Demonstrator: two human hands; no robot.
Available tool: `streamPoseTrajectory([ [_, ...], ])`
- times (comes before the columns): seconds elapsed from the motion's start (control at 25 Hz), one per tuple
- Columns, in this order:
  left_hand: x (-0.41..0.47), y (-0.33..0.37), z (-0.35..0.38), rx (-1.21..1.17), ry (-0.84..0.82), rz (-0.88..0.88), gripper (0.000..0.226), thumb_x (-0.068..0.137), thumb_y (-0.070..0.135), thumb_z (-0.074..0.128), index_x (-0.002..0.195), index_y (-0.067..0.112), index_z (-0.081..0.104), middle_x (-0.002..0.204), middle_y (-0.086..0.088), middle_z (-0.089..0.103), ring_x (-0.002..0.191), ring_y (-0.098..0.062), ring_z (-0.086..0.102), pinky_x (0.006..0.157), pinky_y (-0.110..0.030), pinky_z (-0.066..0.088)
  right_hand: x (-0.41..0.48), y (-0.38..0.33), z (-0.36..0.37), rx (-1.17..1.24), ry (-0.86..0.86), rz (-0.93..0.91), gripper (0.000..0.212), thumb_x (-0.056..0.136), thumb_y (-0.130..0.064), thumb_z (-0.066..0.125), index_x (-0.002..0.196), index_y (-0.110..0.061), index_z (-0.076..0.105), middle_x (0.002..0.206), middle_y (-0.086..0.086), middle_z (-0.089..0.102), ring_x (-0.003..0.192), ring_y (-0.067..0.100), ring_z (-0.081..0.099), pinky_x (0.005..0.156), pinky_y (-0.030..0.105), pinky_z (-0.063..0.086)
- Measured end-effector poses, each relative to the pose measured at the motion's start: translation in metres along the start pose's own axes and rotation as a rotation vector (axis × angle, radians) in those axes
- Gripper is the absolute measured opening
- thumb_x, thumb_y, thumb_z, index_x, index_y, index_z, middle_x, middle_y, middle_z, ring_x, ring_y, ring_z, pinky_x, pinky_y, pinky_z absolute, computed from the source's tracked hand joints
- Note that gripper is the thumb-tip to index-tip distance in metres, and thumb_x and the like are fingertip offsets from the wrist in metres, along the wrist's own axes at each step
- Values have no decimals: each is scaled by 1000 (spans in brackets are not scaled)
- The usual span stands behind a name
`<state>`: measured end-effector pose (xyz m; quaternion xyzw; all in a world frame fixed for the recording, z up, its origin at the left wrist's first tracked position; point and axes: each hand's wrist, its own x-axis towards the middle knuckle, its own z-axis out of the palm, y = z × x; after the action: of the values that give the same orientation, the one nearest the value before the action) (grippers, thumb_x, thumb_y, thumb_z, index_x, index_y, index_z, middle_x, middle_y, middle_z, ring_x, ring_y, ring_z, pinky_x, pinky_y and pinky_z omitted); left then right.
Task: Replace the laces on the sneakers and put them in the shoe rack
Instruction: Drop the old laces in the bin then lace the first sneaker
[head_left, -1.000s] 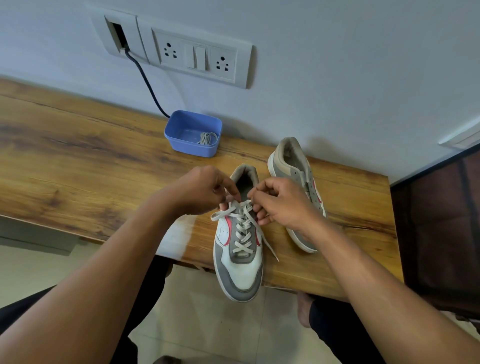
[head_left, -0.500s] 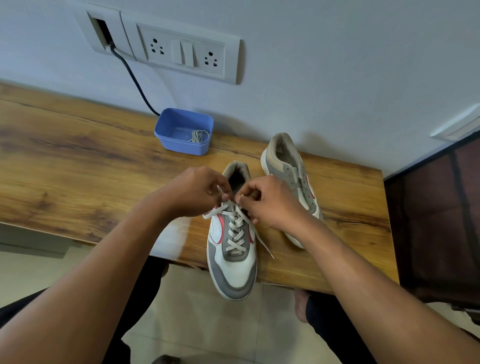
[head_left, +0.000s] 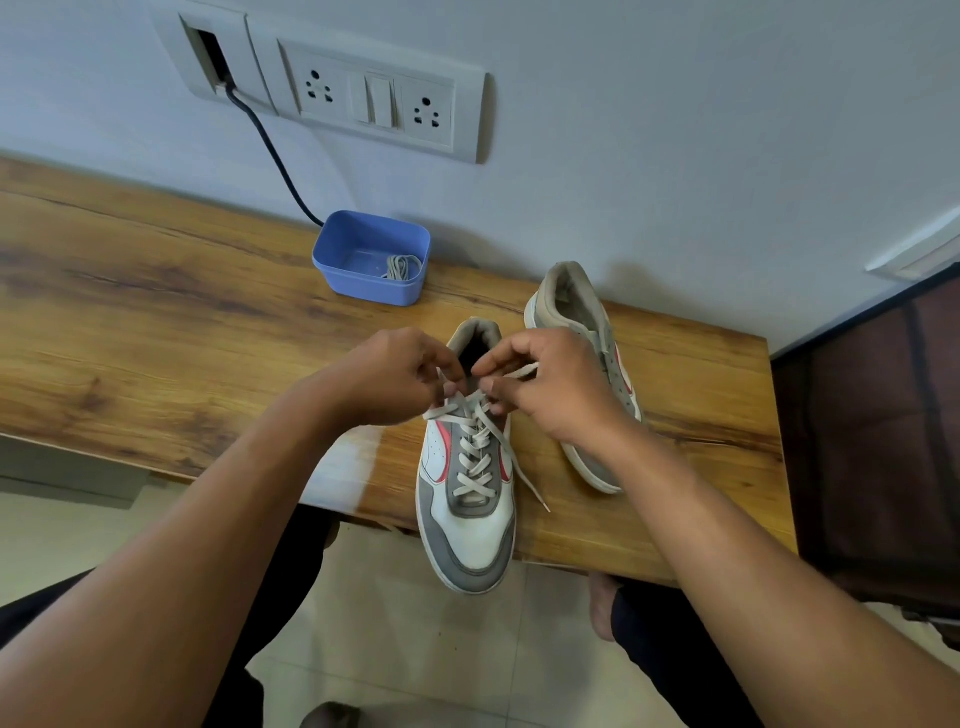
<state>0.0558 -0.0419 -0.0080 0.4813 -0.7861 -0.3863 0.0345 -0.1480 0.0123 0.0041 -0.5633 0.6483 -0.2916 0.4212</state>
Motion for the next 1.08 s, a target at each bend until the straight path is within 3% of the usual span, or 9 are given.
streamPoseTrajectory([
  [0.08, -1, 2, -1, -12, -8, 7, 18, 94, 20, 66, 98, 33, 77, 84, 8, 71, 81, -8, 65, 70, -27, 52, 3, 1, -11, 63, 102, -32, 18, 90, 2, 78, 94, -15, 79, 87, 1, 76, 74, 11, 76, 72, 34, 66],
  [0.24, -2, 5, -3, -20, -19, -2, 19, 95, 19, 64, 97, 33, 77, 81, 11, 71, 80, -6, 64, 69, -25, 48, 2, -1, -8, 65, 24, -29, 21, 94, 2, 73, 96, -18, 77, 91, 3, 76, 77, 17, 77, 72, 36, 67],
  [0.36, -4, 6, -4, -17, -27, -18, 18, 95, 20, 65, 94, 34, 76, 79, 11, 71, 77, -2, 64, 68, -23, 45, 7, 2, -22, 76, 146, -25, 18, 94, 1, 72, 96, -17, 76, 88, 2, 74, 73, 14, 74, 60, 20, 58],
  [0.52, -9, 14, -3, -53, 142, -21, 5, 92, 27, 71, 93, 27, 76, 75, 7, 73, 72, -6, 67, 73, -36, 58, 1, 6, -21, -137, -44, -34, 14, 94, -17, 78, 94, -30, 78, 81, -8, 76, 75, 8, 74, 68, 27, 61],
  [0.6, -15, 17, -6, -70, 244, -31, 13, 86, 36, 78, 82, 24, 73, 69, 6, 71, 64, -5, 65, 67, -35, 59, 1, 2, -14, -217, -54, -95, 10, 94, -22, 78, 94, -32, 79, 85, -13, 76, 81, 1, 71, 72, 20, 58],
  [0.72, -25, 22, 0, 2, 214, -54, 22, 77, 40, 85, 71, 24, 71, 65, 10, 68, 63, -3, 63, 61, -30, 54, 3, -2, -13, -276, -66, -128, 10, 91, -23, 81, 91, -33, 80, 81, -17, 72, 75, -6, 67, 65, 9, 46],
  [0.88, -28, 25, 8, 59, 198, -105, 13, 78, 30, 83, 71, 23, 75, 67, 9, 69, 66, -7, 65, 64, -36, 59, 2, -5, 0, -390, -147, -108, 12, 88, -26, 82, 97, -34, 81, 71, -24, 64, 69, -6, 61, 65, 15, 44],
  [1.0, -25, 21, 11, -181, 128, -203, 11, 88, 12, 72, 77, 10, 75, 67, -2, 73, 60, -13, 69, 60, -37, 62, 4, -9, 2, -426, -187, -78, 14, 90, -24, 79, 99, -33, 81, 58, -31, 59, 60, -10, 56, 59, 15, 35],
  [1.08, -26, 19, 18, -485, 67, -365, 14, 95, 7, 66, 82, 3, 72, 69, -8, 73, 60, -14, 69, 56, -31, 59, 4, -12, 3, -473, -239, -89, 15, 90, -25, 78, 103, -32, 81, 65, -22, 58, 62, -5, 55, 56, 13, 33],
])
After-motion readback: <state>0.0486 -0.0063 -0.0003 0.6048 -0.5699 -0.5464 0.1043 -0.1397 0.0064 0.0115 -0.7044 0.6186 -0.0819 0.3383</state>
